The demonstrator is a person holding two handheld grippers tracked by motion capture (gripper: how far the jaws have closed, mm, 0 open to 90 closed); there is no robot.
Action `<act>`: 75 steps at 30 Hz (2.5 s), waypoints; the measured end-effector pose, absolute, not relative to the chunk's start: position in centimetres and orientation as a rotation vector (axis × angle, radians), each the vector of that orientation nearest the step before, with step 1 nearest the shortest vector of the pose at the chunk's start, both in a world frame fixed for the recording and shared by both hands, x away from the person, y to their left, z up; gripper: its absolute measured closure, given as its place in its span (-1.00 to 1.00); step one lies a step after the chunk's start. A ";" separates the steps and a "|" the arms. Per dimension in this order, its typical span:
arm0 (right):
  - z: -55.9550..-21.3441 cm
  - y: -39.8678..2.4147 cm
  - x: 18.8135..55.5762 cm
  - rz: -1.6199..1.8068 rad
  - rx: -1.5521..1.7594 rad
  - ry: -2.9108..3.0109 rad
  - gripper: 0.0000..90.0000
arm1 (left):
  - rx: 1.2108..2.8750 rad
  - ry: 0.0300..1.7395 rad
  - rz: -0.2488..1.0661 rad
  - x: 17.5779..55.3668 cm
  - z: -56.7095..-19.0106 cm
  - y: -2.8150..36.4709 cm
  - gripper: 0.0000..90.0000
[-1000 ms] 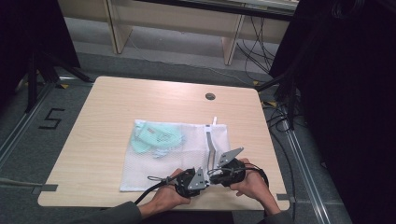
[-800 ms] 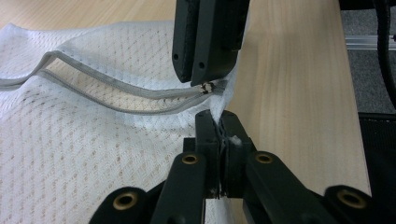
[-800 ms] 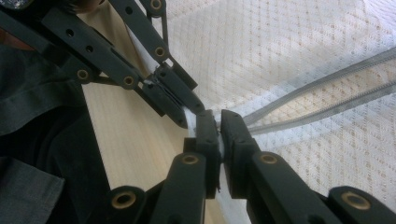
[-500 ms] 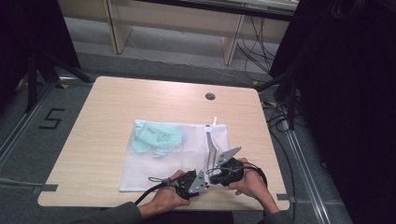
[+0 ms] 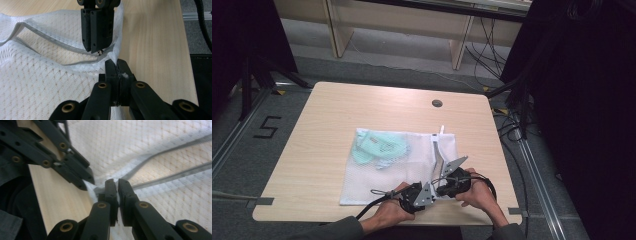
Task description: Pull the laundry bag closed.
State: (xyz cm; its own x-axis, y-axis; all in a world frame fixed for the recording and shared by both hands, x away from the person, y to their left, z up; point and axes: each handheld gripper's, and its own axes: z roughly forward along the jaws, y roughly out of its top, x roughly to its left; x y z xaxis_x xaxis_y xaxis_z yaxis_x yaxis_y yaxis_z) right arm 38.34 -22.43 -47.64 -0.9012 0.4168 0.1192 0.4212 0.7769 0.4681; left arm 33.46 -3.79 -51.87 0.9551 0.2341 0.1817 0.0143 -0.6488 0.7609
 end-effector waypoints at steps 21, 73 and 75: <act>-48.0 -22.5 39.7 -0.767 -0.746 -2.951 0.93 | 2.237 0.205 0.300 33.4 -51.5 -3.4 0.97; -48.0 -22.1 43.1 -0.736 -0.767 -3.041 0.93 | 2.239 0.216 0.241 33.8 -51.1 -3.1 0.97; -48.1 -22.0 43.1 -0.740 -0.787 -3.034 0.93 | 2.238 0.218 0.252 33.8 -51.1 -3.1 0.97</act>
